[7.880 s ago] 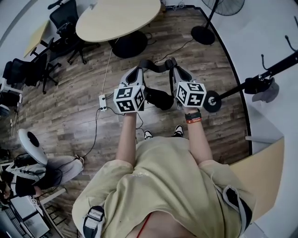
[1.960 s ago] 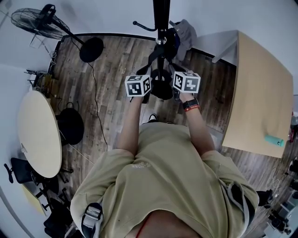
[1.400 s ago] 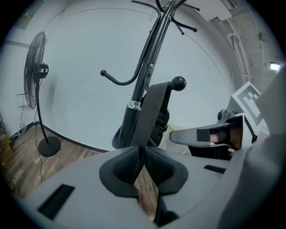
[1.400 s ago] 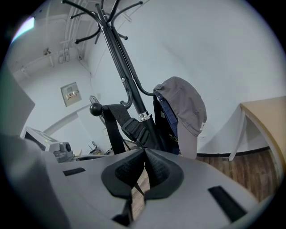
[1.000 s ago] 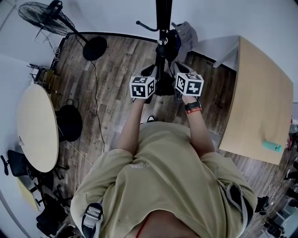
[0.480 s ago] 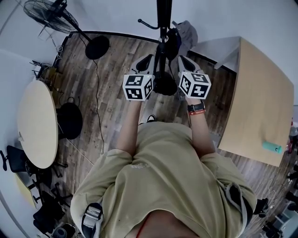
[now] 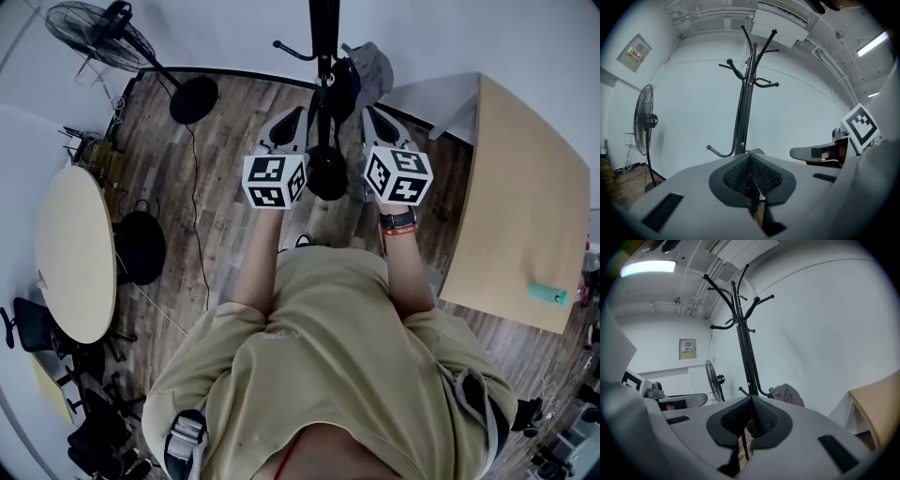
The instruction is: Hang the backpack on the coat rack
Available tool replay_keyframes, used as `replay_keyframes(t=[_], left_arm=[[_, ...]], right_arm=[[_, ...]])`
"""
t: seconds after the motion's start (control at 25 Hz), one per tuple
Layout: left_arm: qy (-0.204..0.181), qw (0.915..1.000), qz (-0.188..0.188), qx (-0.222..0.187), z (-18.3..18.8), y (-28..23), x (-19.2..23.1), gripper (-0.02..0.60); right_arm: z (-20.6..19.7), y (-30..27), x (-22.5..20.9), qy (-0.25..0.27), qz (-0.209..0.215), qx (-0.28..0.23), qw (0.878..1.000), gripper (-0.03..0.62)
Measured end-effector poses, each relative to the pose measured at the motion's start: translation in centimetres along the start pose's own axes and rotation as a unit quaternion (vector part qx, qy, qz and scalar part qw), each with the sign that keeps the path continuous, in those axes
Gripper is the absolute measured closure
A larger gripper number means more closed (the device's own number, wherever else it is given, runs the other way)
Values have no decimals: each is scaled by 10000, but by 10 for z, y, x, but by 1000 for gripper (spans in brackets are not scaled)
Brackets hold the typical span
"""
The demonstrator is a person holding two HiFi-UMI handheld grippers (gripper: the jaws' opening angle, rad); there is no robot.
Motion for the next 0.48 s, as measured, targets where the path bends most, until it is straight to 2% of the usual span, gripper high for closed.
replay_keyframes(t=[0.48], left_arm=[[64, 9999, -95, 5, -1, -5, 3, 557]], right_arm=[[-1, -8, 7, 98, 103, 31, 9999, 580]])
Point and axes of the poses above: the fingertips, and each gripper's own axes: y backward along the fingers, x to its left, z out of its top, the point moved 8 cm from there along y, backward along the fingers, and after that the axes turned 13 degrees about -y, right-handed, at the moved point
